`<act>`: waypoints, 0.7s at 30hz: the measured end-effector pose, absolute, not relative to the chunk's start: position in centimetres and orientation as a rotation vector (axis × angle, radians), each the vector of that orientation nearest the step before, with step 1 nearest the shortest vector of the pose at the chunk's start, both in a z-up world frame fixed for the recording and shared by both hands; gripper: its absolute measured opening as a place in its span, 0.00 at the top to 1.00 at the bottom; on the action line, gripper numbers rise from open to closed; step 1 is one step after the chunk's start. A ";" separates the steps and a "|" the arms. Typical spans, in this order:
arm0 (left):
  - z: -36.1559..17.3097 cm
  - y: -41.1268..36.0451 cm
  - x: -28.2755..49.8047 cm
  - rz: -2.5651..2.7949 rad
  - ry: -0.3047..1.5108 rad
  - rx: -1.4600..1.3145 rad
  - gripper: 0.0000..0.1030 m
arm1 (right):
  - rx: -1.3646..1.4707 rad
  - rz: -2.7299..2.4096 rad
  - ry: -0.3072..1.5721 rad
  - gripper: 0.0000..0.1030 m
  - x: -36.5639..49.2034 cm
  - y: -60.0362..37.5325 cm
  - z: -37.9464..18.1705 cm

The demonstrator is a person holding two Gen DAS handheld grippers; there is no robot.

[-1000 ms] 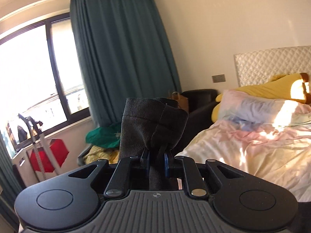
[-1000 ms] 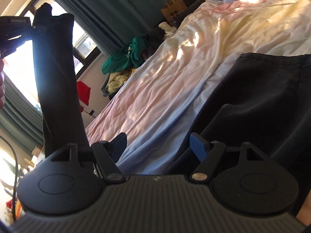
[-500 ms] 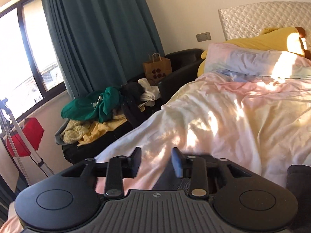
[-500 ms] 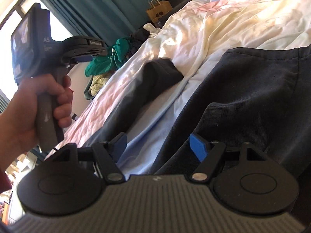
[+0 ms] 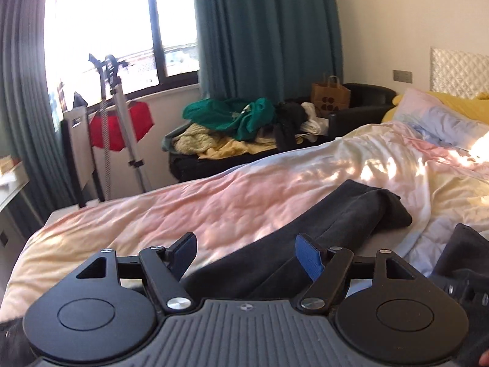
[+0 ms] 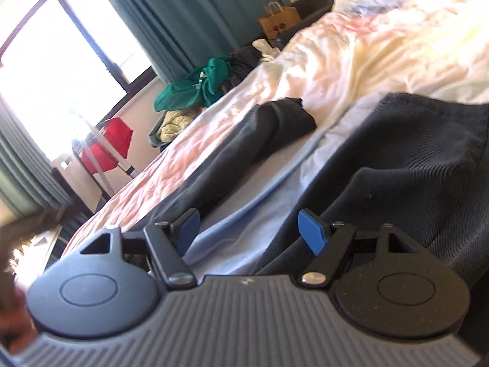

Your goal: Fold clothes

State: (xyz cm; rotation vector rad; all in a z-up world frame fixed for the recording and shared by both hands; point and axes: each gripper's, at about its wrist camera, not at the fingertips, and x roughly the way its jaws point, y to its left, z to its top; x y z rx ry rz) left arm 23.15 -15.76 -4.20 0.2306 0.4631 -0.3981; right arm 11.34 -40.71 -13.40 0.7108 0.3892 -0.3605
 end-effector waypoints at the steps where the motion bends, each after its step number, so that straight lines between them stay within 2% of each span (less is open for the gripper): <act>1: -4.2 -13.9 21.9 -0.374 0.475 0.210 0.29 | 0.697 -0.353 0.387 0.28 11.2 -40.4 -13.1; 13: -7.8 0.1 8.6 -0.181 0.496 0.117 0.29 | 0.526 -0.276 0.398 0.28 10.2 -35.9 -10.4; 21: -9.3 2.3 7.2 -0.154 0.484 0.076 0.27 | 0.455 -0.249 0.415 0.28 10.2 -33.3 -9.4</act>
